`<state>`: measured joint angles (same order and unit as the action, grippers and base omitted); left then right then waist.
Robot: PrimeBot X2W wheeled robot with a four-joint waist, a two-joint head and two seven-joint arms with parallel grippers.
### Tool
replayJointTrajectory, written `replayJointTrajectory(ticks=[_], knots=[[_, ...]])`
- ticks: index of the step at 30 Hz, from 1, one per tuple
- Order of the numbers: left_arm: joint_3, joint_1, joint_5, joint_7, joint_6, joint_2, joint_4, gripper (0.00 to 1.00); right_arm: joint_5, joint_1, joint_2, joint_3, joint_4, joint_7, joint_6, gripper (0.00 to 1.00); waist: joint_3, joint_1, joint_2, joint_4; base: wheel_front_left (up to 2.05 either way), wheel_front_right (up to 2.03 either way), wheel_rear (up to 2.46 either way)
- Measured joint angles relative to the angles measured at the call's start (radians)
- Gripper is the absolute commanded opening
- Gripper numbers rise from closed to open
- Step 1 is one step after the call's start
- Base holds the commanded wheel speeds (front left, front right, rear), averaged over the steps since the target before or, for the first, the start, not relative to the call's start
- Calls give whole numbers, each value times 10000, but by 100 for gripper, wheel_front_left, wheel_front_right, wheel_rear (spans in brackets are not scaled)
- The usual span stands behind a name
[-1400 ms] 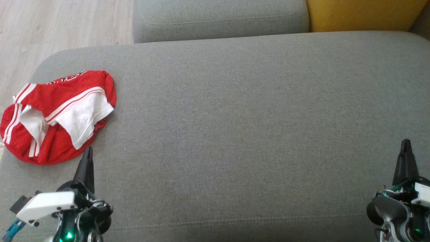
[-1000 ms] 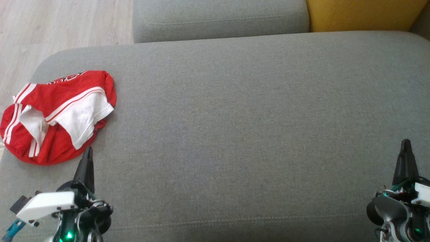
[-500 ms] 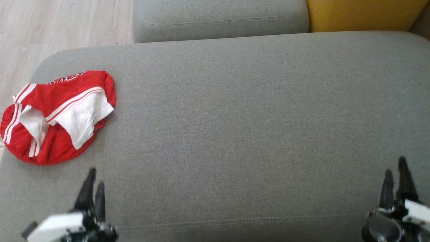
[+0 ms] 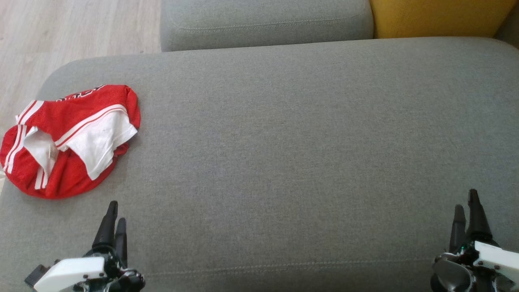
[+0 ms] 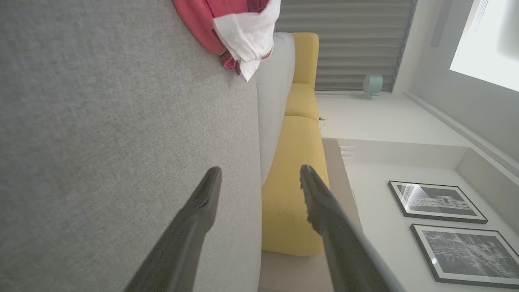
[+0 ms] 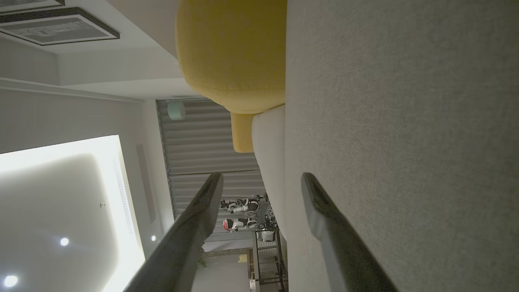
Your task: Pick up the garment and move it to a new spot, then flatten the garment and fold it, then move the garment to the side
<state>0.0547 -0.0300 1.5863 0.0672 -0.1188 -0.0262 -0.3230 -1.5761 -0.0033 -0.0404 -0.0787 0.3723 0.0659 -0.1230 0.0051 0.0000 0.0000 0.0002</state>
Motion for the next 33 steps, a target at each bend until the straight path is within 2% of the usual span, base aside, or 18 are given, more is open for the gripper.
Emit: replayJointTrajectory(ticks=[19,33], knots=[[-146,-9,-2938,-569,67,-6,805,100,3116,-25,0,596,-360,-523,0,100,18,0,0,40,0,0,0],[-543,-22,-4870,-963,401,-13,1519,100,5014,-51,-2,1237,-631,-882,0,100,-16,0,0,78,0,0,0]])
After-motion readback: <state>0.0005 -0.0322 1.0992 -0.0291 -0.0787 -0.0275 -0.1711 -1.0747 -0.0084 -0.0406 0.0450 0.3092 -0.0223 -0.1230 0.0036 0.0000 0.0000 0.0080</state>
